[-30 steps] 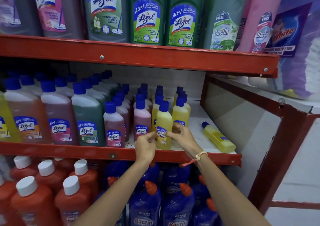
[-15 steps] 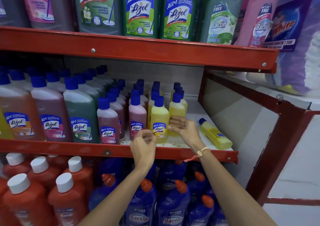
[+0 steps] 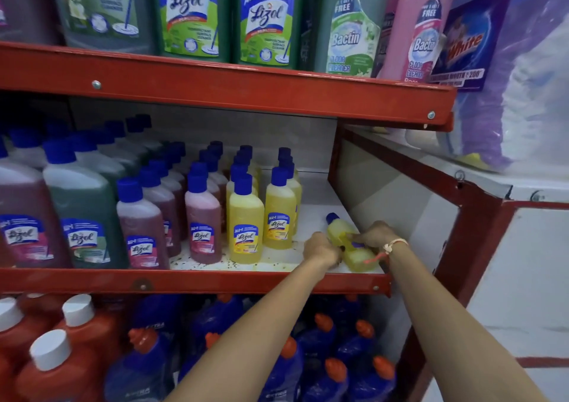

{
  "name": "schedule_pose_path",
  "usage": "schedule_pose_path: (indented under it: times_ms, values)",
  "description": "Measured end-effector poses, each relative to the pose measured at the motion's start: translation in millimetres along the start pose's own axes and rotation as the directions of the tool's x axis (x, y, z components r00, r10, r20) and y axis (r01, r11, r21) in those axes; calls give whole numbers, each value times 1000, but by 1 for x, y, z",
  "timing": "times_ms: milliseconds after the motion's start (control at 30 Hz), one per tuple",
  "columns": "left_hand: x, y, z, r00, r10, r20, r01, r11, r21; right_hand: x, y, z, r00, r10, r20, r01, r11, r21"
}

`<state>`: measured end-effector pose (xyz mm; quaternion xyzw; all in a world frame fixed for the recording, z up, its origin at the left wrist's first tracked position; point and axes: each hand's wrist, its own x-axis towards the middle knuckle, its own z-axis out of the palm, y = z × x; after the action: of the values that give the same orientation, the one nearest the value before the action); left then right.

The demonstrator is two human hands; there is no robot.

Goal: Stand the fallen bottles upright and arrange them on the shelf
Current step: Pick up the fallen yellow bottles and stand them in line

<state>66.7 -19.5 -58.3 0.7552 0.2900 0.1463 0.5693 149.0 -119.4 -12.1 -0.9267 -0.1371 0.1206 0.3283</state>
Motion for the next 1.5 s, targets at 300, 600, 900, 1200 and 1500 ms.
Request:
schedule_pose_path:
  times_ms: [300, 600, 900, 1200, 1500]
  values:
    - [-12, 2, -15, 999, 44, -16, -45, 998, -47, -9, 28, 11, 972, -143, 188, -20, 744, 668]
    - [-65, -1, -66, 889, 374, -266, -336, 925, 178, -43, 3, 40, 911, -411, -30, 291, 589, 754]
    - [-74, -24, -88, 873, 379, -308, -342, 925, 166, -55, -13, 76, 903, -420, -87, 336, 564, 754]
    - [-69, -36, -90, 907, 315, -279, -315, 948, 49, -64, -26, 90, 882, -434, -185, 434, 594, 678]
    - [-61, -35, -83, 904, 305, -298, -289, 952, 99, -47, -24, 84, 861, -508, -11, 337, 556, 760]
